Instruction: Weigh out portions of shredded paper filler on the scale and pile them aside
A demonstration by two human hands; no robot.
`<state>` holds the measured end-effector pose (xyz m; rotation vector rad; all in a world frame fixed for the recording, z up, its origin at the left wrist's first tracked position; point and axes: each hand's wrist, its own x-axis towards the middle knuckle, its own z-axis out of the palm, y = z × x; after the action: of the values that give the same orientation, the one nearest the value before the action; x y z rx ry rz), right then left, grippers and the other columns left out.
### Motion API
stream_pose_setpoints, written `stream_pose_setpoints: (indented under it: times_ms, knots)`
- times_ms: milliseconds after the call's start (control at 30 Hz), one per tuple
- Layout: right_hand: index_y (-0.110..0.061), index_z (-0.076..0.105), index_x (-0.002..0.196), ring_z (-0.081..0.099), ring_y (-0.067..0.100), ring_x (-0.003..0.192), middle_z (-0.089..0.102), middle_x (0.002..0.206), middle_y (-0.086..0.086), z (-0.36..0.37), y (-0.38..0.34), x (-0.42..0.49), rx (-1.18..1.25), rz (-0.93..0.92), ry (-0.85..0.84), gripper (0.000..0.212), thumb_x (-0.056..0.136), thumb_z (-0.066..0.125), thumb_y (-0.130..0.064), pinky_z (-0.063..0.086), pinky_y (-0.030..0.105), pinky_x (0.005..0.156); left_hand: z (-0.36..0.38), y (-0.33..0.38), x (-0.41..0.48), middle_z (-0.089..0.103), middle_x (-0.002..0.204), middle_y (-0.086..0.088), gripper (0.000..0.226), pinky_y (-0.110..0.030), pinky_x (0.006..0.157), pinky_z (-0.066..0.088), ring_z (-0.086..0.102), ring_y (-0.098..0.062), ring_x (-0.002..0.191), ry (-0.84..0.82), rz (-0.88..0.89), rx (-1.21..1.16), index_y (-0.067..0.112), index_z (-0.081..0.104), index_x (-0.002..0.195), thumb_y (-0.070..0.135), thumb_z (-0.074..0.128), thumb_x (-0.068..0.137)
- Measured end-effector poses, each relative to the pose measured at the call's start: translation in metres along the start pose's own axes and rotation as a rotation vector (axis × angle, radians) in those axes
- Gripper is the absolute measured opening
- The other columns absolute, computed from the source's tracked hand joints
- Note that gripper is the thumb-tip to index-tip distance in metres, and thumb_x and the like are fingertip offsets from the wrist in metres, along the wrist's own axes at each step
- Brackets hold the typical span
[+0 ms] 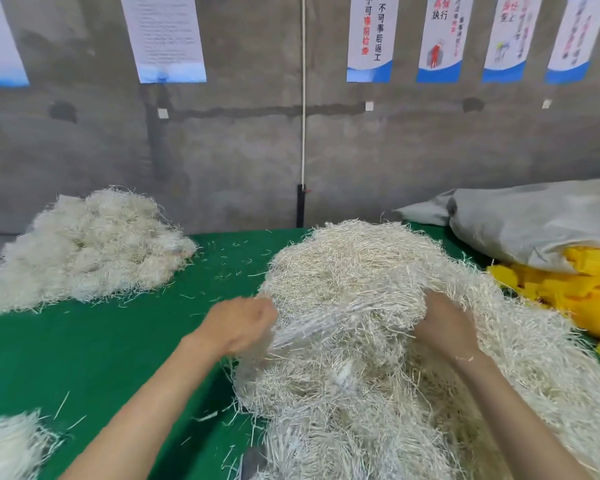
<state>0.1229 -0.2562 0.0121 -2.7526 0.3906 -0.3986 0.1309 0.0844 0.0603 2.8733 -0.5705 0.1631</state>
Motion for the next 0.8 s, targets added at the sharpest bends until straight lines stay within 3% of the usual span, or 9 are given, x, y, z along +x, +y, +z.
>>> stream_pose_setpoints:
  times_ms: [67,133,233,333,433,533,600,700,800]
  knots:
    - [-0.013,0.05,0.13,0.057,0.029,0.112,0.057,0.128,0.01,-0.002,0.002,-0.004,-0.034,0.006,-0.016,0.054,0.077,0.055,-0.007,0.047,0.05,0.098,0.011,-0.008,0.004,0.057,0.138,0.004,0.098,-0.039,0.105,0.044,0.057,-0.017,0.12,-0.329,0.008,0.197,0.026,0.053,0.134,0.089,0.004,0.078]
    - [-0.013,0.048,0.131,0.058,0.026,0.11,0.054,0.132,0.01,-0.003,0.005,-0.01,-0.081,0.011,-0.046,0.055,0.077,0.054,-0.006,0.047,0.049,0.1,0.021,-0.015,0.002,0.066,0.118,0.005,0.103,-0.037,0.097,0.051,0.064,-0.018,0.103,-0.549,-0.034,0.435,0.019,0.061,0.122,0.099,0.027,0.066]
    - [-0.014,0.044,0.135,0.061,0.021,0.104,0.05,0.139,0.008,-0.001,0.008,-0.018,-0.137,-0.019,-0.03,0.059,0.077,0.052,-0.003,0.045,0.043,0.1,0.025,-0.025,0.001,0.057,0.073,0.006,0.054,-0.025,0.069,0.054,0.052,-0.012,0.065,-0.332,-0.021,0.436,0.017,0.06,0.084,0.069,0.048,0.088]
    - [-0.015,0.045,0.133,0.062,0.019,0.1,0.05,0.14,0.006,0.004,0.009,-0.021,-0.193,-0.052,-0.006,0.055,0.079,0.05,-0.004,0.042,0.045,0.102,0.013,-0.033,0.004,0.069,0.088,-0.017,0.026,-0.028,0.065,0.051,0.054,-0.016,0.065,0.022,-0.292,-0.495,0.016,0.067,0.087,0.031,0.049,0.098]
    - [-0.014,0.047,0.129,0.062,0.02,0.106,0.046,0.145,0.007,0.012,0.006,-0.024,-0.241,-0.051,-0.032,0.051,0.079,0.048,-0.003,0.041,0.047,0.106,-0.012,-0.036,0.007,0.054,0.133,-0.025,0.034,-0.052,0.114,0.032,0.055,-0.031,0.12,0.276,-0.423,-1.304,0.003,0.057,0.119,0.022,0.032,0.105]
    - [-0.014,0.05,0.117,0.064,0.017,0.091,0.049,0.142,0.006,0.019,-0.002,-0.028,-0.214,-0.068,-0.004,0.041,0.077,0.049,-0.006,0.052,0.043,0.096,-0.023,-0.021,0.007,0.022,0.159,-0.016,0.05,-0.053,0.121,0.012,0.022,-0.03,0.147,0.352,-0.432,-1.629,0.012,0.028,0.152,0.029,0.032,0.106]
    - [-0.016,0.053,0.106,0.061,0.011,0.08,0.058,0.125,0.001,0.019,-0.009,-0.03,-0.176,-0.073,0.047,0.031,0.076,0.053,-0.012,0.055,0.041,0.087,-0.026,-0.002,0.008,0.042,0.149,-0.016,0.043,-0.055,0.117,0.024,0.039,-0.03,0.14,0.345,-0.38,-1.751,0.012,0.043,0.143,0.028,0.037,0.104]
    - [-0.014,0.053,0.089,0.056,0.013,0.076,0.061,0.101,0.002,0.016,-0.019,-0.028,-0.114,-0.074,0.106,0.021,0.07,0.057,-0.022,0.051,0.047,0.091,-0.02,0.037,0.018,0.07,0.104,-0.008,0.028,-0.036,0.092,0.054,0.065,-0.029,0.109,0.358,-0.305,-1.414,0.012,0.062,0.119,0.018,0.039,0.105]
    - [-0.015,0.053,0.092,0.056,0.022,0.099,0.059,0.102,0.002,0.007,-0.031,-0.025,-0.131,-0.074,0.092,0.028,0.069,0.056,-0.031,0.046,0.043,0.096,0.004,0.07,0.033,0.067,0.11,0.0,0.032,-0.019,0.068,0.056,0.066,-0.016,0.088,0.262,-0.081,-0.776,0.017,0.058,0.128,0.024,0.051,0.098]
